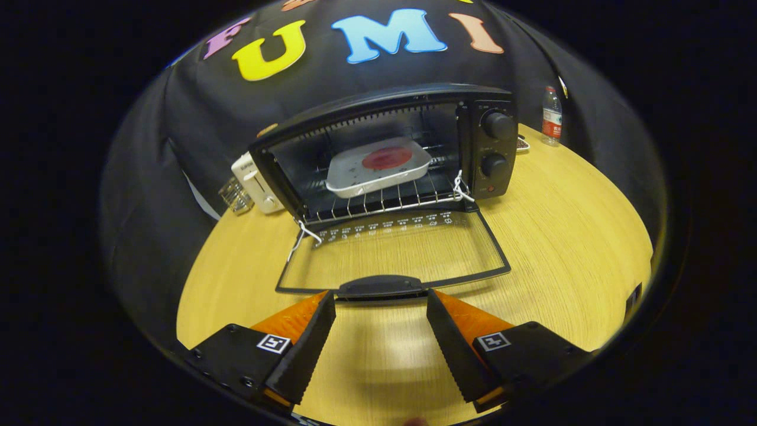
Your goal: Open the toaster oven, put the food inside, and close the toaster oven door.
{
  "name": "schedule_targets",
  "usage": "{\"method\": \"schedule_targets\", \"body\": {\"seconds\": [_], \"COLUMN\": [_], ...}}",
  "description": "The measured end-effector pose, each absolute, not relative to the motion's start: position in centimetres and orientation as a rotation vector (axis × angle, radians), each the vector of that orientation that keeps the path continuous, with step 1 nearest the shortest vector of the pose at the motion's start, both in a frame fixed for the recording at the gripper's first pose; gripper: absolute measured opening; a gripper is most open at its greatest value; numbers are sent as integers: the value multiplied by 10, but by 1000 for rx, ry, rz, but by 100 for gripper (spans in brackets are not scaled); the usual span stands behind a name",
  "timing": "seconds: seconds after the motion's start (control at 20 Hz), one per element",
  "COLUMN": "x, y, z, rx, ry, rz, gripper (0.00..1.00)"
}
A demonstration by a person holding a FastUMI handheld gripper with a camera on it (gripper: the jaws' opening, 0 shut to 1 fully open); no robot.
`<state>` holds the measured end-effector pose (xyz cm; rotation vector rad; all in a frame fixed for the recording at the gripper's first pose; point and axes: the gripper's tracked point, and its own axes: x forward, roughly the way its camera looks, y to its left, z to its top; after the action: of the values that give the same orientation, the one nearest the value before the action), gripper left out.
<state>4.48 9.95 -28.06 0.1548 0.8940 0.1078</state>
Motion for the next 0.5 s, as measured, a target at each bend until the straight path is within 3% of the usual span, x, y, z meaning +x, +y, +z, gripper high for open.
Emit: {"method": "schedule_targets", "body": {"seconds": [0.5], "x": [42], "y": [98], "z": [-322], "rx": [24], "ry": [1014], "rz": [100], "gripper": [99]}}
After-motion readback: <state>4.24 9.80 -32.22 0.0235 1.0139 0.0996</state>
